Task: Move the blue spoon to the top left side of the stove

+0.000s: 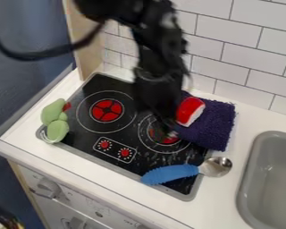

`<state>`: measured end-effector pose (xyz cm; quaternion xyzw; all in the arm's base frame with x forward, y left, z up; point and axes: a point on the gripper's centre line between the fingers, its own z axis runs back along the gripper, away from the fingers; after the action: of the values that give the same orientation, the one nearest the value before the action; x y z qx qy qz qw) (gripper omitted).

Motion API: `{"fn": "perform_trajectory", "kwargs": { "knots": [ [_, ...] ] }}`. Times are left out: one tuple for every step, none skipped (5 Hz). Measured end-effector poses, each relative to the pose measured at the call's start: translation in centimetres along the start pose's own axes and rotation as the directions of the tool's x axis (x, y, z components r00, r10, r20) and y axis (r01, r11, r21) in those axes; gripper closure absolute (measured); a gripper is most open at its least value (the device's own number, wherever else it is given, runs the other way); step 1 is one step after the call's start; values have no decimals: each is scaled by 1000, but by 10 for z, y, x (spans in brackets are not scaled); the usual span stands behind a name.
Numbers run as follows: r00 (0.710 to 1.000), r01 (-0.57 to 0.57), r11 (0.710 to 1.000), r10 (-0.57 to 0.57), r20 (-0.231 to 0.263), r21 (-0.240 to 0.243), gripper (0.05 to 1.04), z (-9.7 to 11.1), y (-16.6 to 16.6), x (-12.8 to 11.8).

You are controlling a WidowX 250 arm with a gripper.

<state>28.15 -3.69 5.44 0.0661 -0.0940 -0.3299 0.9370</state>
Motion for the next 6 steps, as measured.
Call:
{"fn": "perform_trajectory", "kwargs": {
  "knots": [
    [990,124,991,-127,-54,-42,83,-22,-18,20],
    [976,199,976,-206,-76,-91,83,-39,-27,25],
    [964,234,963,-248,-100,-132,83,-48,-34,20],
    [944,291,943,-311,-108,-163,83,-48,-46,14],
    [936,322,933,-340,-96,-162,83,-42,-53,10],
    [929,339,925,-358,-92,-170,83,-44,-57,13]
  ]
}}
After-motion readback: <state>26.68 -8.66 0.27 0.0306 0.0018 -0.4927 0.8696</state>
